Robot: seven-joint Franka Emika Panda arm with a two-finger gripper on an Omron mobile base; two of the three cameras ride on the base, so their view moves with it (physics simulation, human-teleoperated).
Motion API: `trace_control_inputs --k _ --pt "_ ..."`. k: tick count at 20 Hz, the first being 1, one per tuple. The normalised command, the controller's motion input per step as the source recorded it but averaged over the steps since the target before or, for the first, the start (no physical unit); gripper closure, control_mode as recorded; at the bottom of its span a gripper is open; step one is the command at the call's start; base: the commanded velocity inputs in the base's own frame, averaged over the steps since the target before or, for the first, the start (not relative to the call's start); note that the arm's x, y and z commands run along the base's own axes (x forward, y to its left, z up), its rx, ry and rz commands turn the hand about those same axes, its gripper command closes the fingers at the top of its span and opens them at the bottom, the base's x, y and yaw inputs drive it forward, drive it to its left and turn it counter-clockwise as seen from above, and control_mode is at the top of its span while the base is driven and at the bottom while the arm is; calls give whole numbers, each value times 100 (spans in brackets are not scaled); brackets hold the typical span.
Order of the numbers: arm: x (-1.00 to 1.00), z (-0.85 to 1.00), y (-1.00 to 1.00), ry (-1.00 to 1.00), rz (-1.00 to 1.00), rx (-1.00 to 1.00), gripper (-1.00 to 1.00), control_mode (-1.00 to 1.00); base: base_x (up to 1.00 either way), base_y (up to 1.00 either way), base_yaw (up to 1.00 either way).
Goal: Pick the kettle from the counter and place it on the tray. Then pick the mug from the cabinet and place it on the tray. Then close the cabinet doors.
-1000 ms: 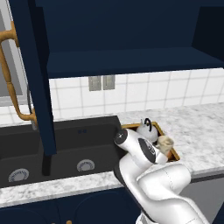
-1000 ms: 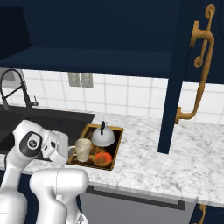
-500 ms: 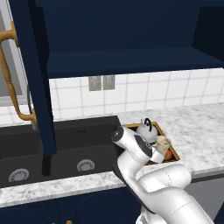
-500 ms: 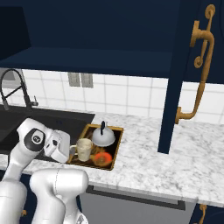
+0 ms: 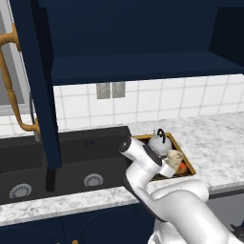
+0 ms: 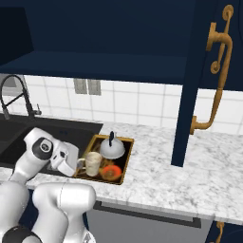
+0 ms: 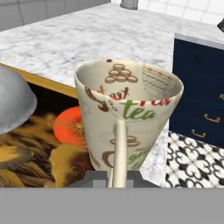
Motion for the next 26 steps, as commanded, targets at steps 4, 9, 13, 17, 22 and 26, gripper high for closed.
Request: trace_control_inputs --k 4,9,13,17,22,26 --pt "12 -49 -19 -4 0 0 100 -100 0 0 0" --pt "10 -51 -26 -2 0 0 100 -100 0 0 0" --pt "3 -46 -29 -4 0 0 100 -100 0 0 0" --pt "10 -38 -27 -3 0 0 100 -100 0 0 0" --pt "12 -34 -19 -3 3 0 100 -100 0 0 0" --pt "5 -31 -8 -6 4 1 100 -100 0 0 0"
